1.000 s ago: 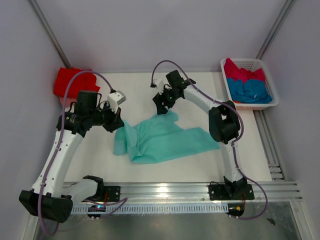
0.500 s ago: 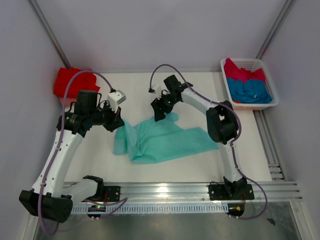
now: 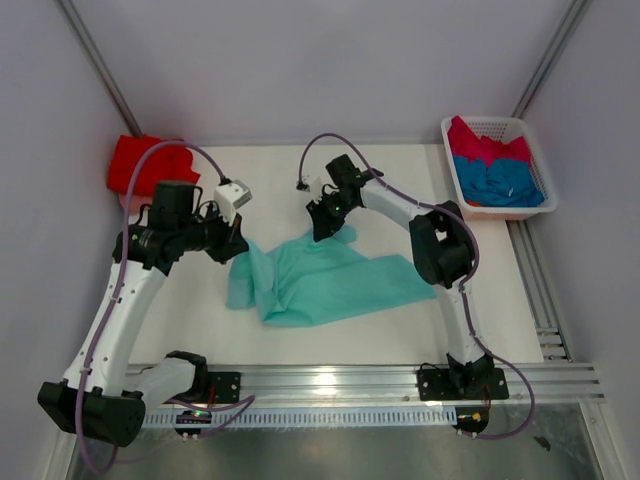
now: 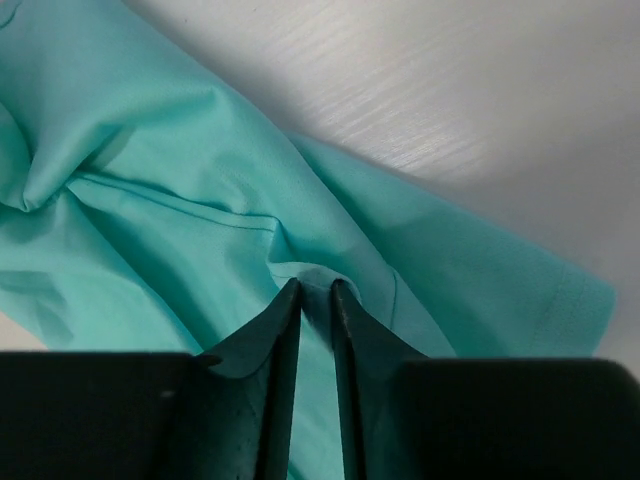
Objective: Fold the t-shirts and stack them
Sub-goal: Flatten the tshirt out
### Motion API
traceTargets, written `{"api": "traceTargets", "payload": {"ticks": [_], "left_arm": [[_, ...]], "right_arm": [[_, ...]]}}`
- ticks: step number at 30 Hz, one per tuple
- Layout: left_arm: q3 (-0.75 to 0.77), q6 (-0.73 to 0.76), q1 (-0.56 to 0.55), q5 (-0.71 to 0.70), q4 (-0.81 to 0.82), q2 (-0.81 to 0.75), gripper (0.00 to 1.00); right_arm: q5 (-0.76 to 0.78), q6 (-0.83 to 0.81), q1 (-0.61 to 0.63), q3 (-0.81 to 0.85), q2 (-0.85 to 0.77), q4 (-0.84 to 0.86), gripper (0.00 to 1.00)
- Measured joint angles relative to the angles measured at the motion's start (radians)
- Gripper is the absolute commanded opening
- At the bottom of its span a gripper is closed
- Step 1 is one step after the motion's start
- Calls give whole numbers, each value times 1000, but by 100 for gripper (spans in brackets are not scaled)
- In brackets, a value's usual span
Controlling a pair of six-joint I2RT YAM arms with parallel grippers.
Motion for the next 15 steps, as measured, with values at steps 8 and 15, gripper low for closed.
{"api": "traceTargets", "payload": {"ticks": [8,15], "left_arm": [[-2,-1,0,0,1,-4,0],[-7,-5,0,-18,10,-5,0]], "right_arm": [[16,10,0,0,0,0,3],[101,9,0,-11,-7,11,3]]}}
